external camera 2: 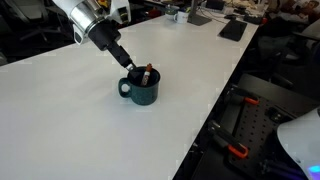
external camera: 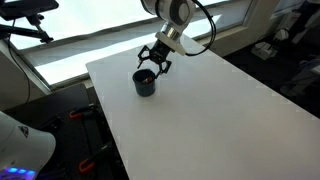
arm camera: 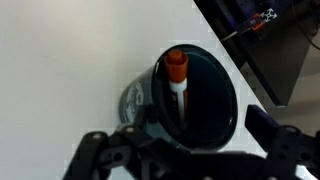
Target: Put the marker on the table
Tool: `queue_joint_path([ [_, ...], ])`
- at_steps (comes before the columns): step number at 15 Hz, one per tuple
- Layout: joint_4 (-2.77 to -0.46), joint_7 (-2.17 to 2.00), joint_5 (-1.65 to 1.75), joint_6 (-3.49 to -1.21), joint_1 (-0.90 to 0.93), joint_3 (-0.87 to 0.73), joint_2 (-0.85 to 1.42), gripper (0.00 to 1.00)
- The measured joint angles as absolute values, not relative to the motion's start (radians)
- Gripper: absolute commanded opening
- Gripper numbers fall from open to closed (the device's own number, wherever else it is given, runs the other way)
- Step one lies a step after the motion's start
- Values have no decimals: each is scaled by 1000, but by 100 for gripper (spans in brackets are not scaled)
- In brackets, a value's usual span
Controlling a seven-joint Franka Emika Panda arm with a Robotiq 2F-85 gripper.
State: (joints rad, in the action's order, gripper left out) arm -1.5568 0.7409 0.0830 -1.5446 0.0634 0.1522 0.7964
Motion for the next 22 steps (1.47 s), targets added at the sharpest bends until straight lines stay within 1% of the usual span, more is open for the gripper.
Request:
queue_joint_path([
  [4,-1564,711,79,-1567,37,149,789,100],
  [9,-1637,672,79,-1657,22,150,708,100],
  [17,-1770,670,73,-1680,28,177,598,100],
  [22,-1781,670,73,-1683,28,177,589,100],
])
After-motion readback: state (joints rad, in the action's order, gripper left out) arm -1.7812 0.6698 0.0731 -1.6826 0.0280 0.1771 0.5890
